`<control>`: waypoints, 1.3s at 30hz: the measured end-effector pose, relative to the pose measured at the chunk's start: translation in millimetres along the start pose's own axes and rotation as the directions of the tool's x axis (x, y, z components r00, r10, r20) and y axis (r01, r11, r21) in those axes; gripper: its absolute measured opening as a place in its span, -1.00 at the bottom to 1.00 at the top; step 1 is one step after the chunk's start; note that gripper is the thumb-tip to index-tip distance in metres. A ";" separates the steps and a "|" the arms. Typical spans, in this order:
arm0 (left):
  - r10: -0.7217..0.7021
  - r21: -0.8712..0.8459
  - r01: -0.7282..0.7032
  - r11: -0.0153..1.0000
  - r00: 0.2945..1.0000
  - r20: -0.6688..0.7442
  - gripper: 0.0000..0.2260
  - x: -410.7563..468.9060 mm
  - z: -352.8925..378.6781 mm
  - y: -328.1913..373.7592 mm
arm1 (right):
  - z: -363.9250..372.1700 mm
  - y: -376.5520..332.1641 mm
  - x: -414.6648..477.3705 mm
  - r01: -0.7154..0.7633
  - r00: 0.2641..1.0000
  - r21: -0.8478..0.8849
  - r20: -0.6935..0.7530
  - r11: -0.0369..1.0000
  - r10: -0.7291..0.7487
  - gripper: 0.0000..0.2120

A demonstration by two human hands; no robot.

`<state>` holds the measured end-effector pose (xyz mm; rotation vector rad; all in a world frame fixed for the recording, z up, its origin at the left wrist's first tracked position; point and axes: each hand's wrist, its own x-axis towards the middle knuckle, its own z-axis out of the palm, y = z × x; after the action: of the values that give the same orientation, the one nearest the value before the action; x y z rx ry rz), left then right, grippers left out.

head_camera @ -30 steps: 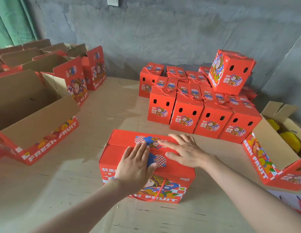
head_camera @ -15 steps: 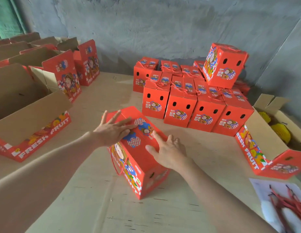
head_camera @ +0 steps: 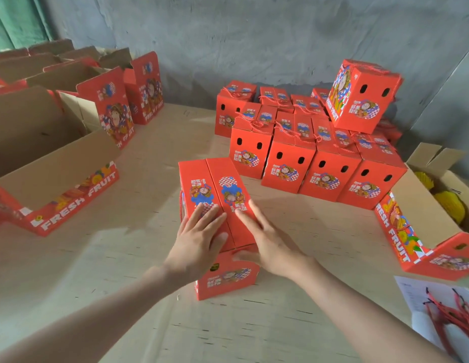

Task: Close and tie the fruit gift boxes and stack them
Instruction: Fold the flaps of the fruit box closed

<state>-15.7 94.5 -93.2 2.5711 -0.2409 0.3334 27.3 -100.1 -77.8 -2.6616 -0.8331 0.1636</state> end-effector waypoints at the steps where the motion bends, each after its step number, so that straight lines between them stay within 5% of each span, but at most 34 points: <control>1: 0.022 -0.024 -0.023 0.999 1.000 -0.014 -0.60 1.1 -4.3 -2.5 | 3.2 -3.9 1.6 -0.008 1.000 0.000 -0.021 1.000 0.008 -0.08; 7: 0.106 0.006 -0.106 0.994 0.994 -0.028 -0.38 13.0 -43.7 -41.5 | 33.5 -41.4 35.6 -0.080 0.987 0.028 -0.136 0.996 0.083 -0.06; 10: -0.113 0.119 0.132 0.984 0.982 -0.153 -0.55 24.8 -55.2 -61.6 | 30.3 -56.5 67.2 -0.112 0.990 0.054 -0.077 0.992 0.116 -0.08; 13: -0.346 0.020 0.356 0.934 0.920 -0.186 -0.59 26.3 -57.6 -67.8 | 11.4 -53.9 92.8 -0.127 0.991 0.048 0.038 0.991 0.125 -0.15; 18: -0.057 0.078 0.066 0.995 0.993 -0.106 -0.69 15.8 -64.2 -77.5 | 32.8 -74.7 91.9 0.006 0.992 -0.205 -0.126 0.979 -0.032 -0.21; 22: 0.099 0.128 -0.090 0.988 0.993 -0.063 -0.72 21.4 -75.6 -86.8 | 52.6 -86.1 99.4 -0.094 0.991 -0.283 -0.119 0.954 0.063 -0.43; 26: 0.213 0.229 -0.203 0.952 0.977 -0.017 -0.70 33.2 -89.0 -107.1 | 59.8 -88.8 115.1 -0.119 0.987 -0.288 -0.142 0.950 0.080 -0.38; 32: 0.009 0.082 -0.008 0.997 1.000 -0.008 -0.68 59.9 -94.1 -150.0 | 65.0 -110.4 165.7 -0.207 0.970 -0.239 -0.174 0.949 0.168 -0.32; 39: -0.007 0.096 -0.003 0.995 0.995 0.103 -0.67 115.7 -103.8 -197.1 | 63.9 -117.0 221.3 -0.304 0.940 -0.229 -0.229 0.925 0.252 -0.47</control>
<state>121.5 303.3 -69.9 2.6867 -0.2655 0.2161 133.4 134.7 -96.9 -2.9740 -0.4336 -0.1508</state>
